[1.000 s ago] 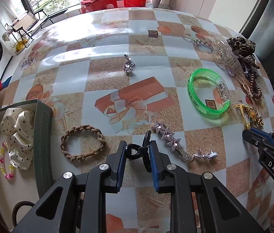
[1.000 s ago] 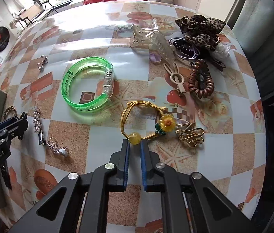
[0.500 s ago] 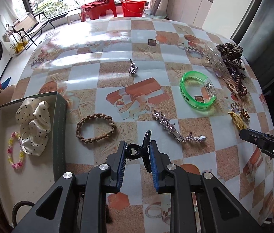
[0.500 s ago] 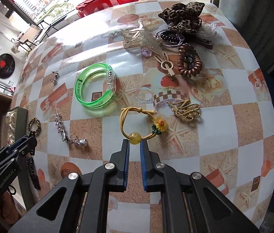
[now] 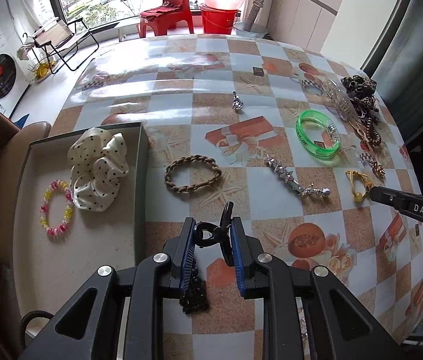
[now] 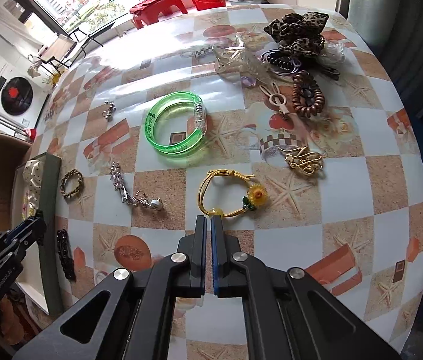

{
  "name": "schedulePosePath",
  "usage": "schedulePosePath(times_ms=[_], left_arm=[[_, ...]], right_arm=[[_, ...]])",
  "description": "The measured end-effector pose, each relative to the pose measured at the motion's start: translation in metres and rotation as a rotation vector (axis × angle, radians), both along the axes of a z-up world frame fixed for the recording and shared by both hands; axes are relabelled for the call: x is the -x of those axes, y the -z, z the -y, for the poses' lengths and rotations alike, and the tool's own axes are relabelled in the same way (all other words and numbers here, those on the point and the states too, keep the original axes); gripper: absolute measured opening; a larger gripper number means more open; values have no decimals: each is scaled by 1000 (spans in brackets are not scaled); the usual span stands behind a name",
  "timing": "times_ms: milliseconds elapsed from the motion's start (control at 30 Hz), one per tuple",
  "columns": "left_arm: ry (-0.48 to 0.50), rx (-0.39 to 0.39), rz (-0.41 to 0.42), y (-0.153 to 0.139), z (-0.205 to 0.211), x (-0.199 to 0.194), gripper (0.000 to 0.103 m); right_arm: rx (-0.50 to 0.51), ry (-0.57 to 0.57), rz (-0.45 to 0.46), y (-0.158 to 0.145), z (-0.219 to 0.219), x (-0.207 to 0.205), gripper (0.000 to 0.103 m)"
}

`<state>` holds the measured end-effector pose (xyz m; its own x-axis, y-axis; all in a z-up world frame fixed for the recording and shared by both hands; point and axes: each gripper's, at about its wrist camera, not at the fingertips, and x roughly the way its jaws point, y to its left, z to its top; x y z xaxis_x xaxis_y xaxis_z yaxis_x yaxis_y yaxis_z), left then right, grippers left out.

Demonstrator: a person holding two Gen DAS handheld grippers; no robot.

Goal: Organize jewelry
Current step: 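Grasp the yellow sunflower hair tie with the right gripper while the left holds the clip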

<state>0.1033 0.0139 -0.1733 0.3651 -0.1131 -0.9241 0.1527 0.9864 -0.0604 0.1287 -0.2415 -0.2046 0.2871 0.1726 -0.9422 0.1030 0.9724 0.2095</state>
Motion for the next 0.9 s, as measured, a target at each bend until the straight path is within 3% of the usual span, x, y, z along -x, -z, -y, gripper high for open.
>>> schedulePosePath(times_ms=[33, 100, 233, 333, 400, 433, 700, 900], left_arm=[[-5, -1, -3, 1, -3, 1, 27], [-14, -3, -7, 1, -8, 4, 27], [-24, -4, -7, 1, -16, 8, 27], [-31, -5, -4, 0, -20, 10, 27], [-37, -1, -2, -2, -23, 12, 27], [-38, 1, -1, -2, -24, 12, 27], [-63, 16, 20, -12, -38, 18, 27], [-107, 16, 40, -22, -64, 23, 27]], right_arm=[[21, -3, -5, 4, -2, -4, 20], [44, -16, 5, 10, -7, -9, 51], [91, -69, -5, 22, -23, -17, 51], [123, -83, -36, 33, -29, -19, 31], [151, -92, -31, 33, -31, -19, 8], [153, -91, -35, 32, -31, -18, 3], [50, -57, 24, -4, -26, -6, 2], [-36, -99, 82, -45, -52, -10, 2]])
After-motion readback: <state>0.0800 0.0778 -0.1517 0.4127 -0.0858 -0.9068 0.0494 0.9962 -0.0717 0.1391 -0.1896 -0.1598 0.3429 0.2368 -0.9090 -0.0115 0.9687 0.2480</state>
